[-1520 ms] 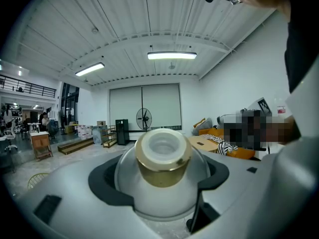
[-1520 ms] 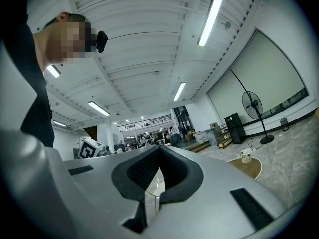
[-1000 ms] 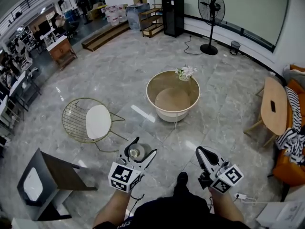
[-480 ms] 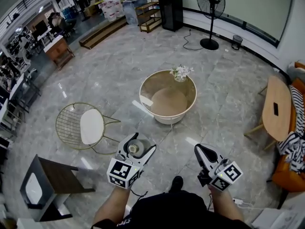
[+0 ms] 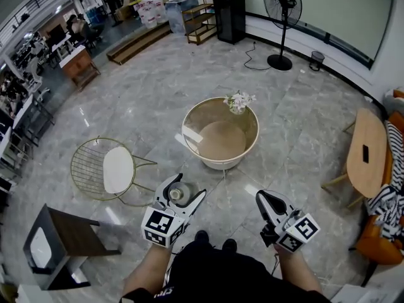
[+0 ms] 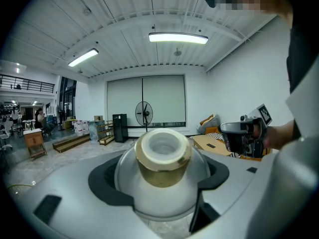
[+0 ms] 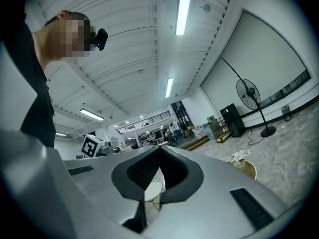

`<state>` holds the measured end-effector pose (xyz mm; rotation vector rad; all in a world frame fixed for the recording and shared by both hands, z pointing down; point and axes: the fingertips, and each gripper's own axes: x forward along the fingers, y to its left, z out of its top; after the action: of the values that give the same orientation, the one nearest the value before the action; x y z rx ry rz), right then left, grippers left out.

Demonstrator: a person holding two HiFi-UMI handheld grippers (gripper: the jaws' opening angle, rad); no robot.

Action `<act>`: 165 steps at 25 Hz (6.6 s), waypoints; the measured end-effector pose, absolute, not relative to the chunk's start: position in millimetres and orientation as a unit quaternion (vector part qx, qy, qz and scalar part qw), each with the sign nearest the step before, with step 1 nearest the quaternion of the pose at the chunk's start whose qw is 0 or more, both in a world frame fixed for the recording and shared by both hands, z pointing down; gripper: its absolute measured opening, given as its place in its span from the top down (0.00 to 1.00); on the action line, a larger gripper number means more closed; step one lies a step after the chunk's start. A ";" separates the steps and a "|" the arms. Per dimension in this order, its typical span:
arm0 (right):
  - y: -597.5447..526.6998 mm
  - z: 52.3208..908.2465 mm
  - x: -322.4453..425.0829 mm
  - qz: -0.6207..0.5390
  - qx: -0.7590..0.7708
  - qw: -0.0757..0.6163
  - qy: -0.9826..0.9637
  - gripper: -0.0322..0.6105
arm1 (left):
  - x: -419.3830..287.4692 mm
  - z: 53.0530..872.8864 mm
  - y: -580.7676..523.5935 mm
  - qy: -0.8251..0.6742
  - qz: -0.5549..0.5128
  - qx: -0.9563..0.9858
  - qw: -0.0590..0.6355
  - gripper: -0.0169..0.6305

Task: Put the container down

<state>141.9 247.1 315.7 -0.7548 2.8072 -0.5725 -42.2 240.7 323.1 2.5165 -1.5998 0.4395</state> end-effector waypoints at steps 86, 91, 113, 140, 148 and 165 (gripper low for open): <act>-385.7 538.1 50.3 -0.281 -0.268 -0.026 0.921 0.93 | -82.2 571.0 -390.7 -0.474 0.215 0.840 0.153 0.44; -390.1 585.2 49.2 -0.294 -0.265 -0.043 0.917 0.93 | -75.8 618.9 -405.7 -0.462 0.227 0.843 0.156 0.44; -402.2 770.4 79.2 -0.332 -0.262 -0.086 0.902 0.93 | -12.5 834.5 -439.5 -0.414 0.266 0.851 0.186 0.44; -409.0 839.9 95.0 -0.352 -0.240 -0.103 0.899 0.93 | 39.3 972.9 -476.1 -0.385 0.316 0.853 0.157 0.44; -399.0 832.4 92.2 -0.350 -0.240 -0.100 0.900 0.93 | 37.7 979.5 -467.5 -0.374 0.324 0.856 0.153 0.44; -351.2 704.6 58.9 -0.309 -0.281 -0.074 0.906 0.93 | -3.9 793.0 -432.1 -0.397 0.241 0.879 0.112 0.54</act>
<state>58.9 -351.2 704.6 -0.9264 2.9879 -1.0207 -3.9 -432.1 793.0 2.5790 -1.1645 0.7084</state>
